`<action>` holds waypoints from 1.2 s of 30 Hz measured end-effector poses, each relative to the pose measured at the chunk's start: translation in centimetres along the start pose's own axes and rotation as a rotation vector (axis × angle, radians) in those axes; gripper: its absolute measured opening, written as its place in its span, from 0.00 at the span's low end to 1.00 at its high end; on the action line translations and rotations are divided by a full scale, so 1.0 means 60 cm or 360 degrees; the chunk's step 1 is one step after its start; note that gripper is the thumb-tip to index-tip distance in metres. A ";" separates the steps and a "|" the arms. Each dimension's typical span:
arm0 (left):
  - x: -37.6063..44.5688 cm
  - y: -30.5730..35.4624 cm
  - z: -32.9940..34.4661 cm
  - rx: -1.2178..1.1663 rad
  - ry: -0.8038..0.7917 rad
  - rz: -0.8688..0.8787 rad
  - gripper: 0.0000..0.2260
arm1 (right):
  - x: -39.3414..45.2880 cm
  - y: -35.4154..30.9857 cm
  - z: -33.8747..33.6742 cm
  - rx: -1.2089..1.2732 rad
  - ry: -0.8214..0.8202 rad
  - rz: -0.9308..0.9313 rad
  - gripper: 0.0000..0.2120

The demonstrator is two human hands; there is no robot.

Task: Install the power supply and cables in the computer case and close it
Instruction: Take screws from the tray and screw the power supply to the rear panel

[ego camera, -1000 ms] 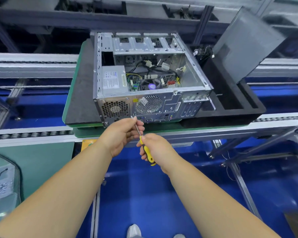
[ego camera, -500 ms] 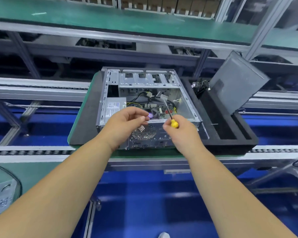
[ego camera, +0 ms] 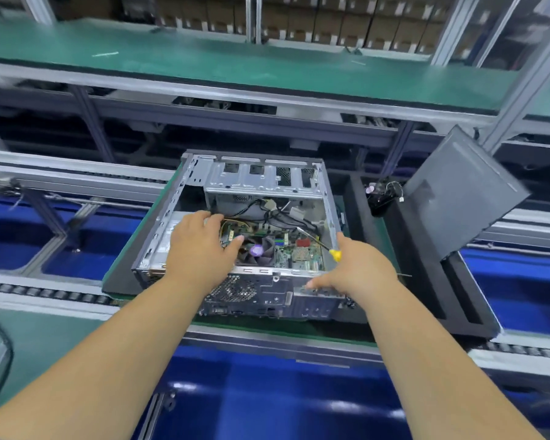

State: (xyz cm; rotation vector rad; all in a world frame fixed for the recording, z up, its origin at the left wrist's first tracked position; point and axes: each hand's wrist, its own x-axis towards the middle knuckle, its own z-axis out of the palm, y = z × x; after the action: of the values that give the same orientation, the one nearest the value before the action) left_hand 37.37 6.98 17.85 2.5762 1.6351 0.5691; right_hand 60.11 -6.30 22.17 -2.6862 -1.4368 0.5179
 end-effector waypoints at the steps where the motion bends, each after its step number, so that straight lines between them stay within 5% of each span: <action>1: 0.002 0.001 0.005 0.0005 0.0006 -0.0041 0.29 | 0.006 0.003 0.001 -0.0026 0.0003 -0.0013 0.64; 12: 0.060 0.000 0.024 -0.0006 0.0007 -0.0125 0.27 | 0.088 -0.004 -0.020 -0.0150 0.0025 -0.0152 0.65; 31: 0.202 -0.070 0.043 -0.0151 -0.0032 0.0045 0.26 | 0.180 -0.099 -0.031 -0.0122 0.0036 0.0020 0.60; 36: 0.209 -0.073 0.039 -0.0128 -0.0158 0.0110 0.28 | 0.171 -0.092 -0.049 0.0316 -0.0071 0.0063 0.53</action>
State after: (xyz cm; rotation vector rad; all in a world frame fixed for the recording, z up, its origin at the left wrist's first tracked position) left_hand 39.08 20.38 18.25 2.5671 1.4679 0.4915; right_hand 61.87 5.51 23.30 -2.5665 -1.2699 0.6878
